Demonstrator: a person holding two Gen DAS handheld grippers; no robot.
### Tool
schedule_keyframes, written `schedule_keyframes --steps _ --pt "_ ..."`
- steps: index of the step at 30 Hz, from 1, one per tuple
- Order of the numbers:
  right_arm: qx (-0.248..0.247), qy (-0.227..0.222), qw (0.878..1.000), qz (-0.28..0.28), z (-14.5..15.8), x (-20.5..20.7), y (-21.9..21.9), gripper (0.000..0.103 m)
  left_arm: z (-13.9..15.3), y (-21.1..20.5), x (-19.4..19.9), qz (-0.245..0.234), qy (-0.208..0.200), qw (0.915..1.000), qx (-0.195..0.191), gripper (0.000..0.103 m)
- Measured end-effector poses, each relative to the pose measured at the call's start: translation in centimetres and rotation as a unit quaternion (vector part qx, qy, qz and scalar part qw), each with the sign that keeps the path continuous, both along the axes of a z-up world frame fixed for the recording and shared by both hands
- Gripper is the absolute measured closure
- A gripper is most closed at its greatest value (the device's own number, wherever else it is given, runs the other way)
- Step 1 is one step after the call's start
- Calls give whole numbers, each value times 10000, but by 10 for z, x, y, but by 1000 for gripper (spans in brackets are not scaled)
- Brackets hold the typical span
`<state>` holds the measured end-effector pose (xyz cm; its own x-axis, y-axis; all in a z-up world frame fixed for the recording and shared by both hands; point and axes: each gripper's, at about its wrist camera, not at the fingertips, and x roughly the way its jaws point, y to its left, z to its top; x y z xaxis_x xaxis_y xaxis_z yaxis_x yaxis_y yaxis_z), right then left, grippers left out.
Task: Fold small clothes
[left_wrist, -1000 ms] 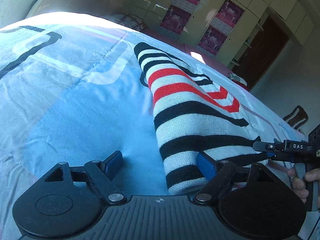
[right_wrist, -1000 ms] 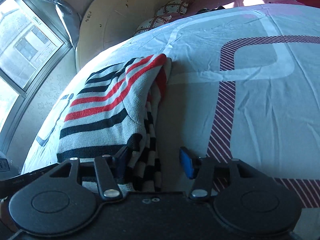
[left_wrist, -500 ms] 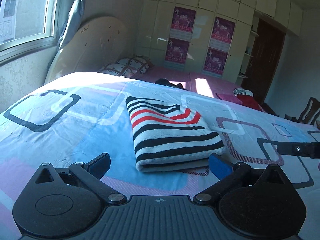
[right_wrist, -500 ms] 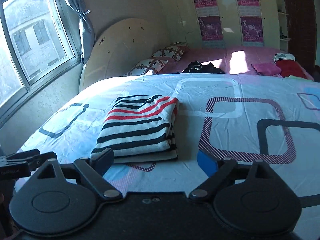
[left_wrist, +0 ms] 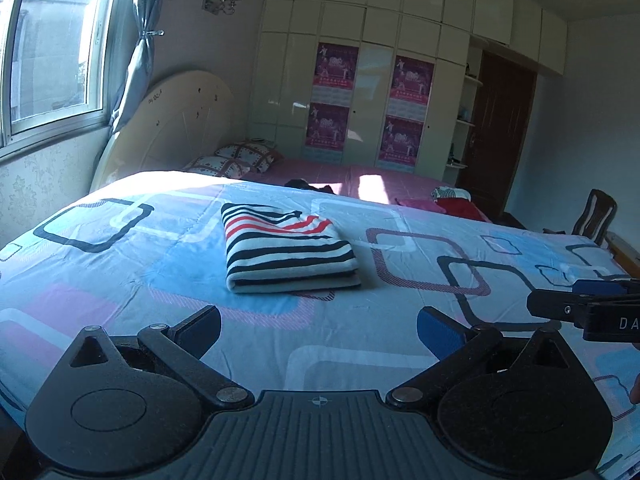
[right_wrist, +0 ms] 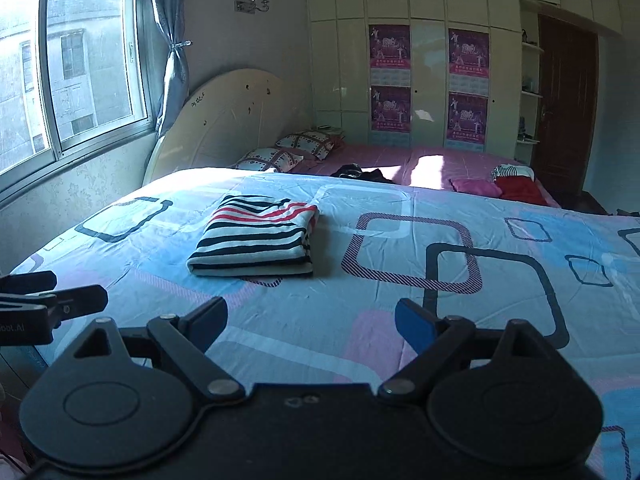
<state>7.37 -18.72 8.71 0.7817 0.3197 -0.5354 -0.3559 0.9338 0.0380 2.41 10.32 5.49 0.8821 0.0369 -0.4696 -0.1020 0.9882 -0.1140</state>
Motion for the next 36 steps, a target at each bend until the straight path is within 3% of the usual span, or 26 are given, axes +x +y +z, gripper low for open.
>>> schedule_keyframes --steps 13,36 --pt "-31 -439 9987 -248 23 -33 -11 12 28 -21 -25 -314 -439 9985 19 0" --pt "-28 -584 9980 -224 28 -38 -4 12 37 -20 -35 -322 -540 9980 92 0"
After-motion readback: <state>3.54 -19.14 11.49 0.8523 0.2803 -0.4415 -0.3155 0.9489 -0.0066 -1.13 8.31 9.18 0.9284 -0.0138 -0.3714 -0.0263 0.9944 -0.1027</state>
